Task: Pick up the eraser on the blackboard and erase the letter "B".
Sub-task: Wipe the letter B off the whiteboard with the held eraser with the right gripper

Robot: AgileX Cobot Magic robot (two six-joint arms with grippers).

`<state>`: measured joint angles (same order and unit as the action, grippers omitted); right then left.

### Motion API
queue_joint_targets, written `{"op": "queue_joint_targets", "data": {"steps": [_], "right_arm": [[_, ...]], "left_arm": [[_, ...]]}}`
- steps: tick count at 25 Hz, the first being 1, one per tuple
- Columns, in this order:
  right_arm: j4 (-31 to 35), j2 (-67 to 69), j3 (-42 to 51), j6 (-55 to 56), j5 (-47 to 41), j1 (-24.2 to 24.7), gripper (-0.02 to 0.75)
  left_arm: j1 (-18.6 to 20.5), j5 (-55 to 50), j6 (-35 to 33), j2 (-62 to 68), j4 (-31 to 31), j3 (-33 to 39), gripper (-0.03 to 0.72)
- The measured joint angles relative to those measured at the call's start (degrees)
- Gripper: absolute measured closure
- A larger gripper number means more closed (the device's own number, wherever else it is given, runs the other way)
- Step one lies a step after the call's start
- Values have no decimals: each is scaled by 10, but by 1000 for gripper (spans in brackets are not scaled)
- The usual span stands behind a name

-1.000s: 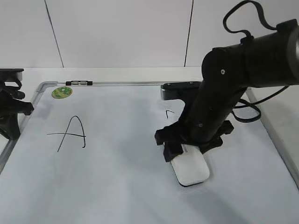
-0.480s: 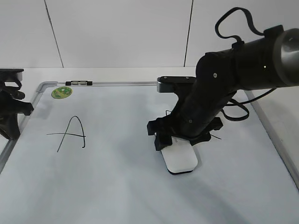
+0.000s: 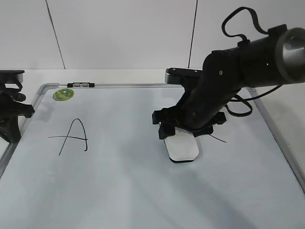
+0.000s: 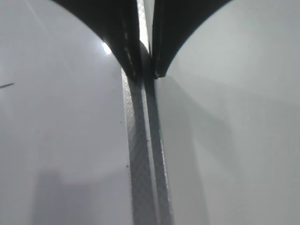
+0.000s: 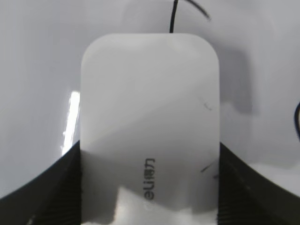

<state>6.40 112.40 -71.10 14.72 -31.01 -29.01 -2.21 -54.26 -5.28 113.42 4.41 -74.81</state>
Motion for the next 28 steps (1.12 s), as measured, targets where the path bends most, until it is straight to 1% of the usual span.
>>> {"op": "queue_joint_targets", "data": {"steps": [2,9,16,22,28], "right_arm": [[-17,5,-14,1,-11,0,218],[-80,24,-66,2,-93,5,218],[-89,34,-90,1,-133,6,218],[-98,77,-168,0,-206,7,218],[-100,115,-238,-1,-258,7,218]], "left_arm": [[0,0,0,0,1,0,669],[0,-2,0,0,1,0,669],[0,-2,0,0,2,0,669],[0,-2,0,0,2,0,669],[0,-3,0,0,2,0,669]]}}
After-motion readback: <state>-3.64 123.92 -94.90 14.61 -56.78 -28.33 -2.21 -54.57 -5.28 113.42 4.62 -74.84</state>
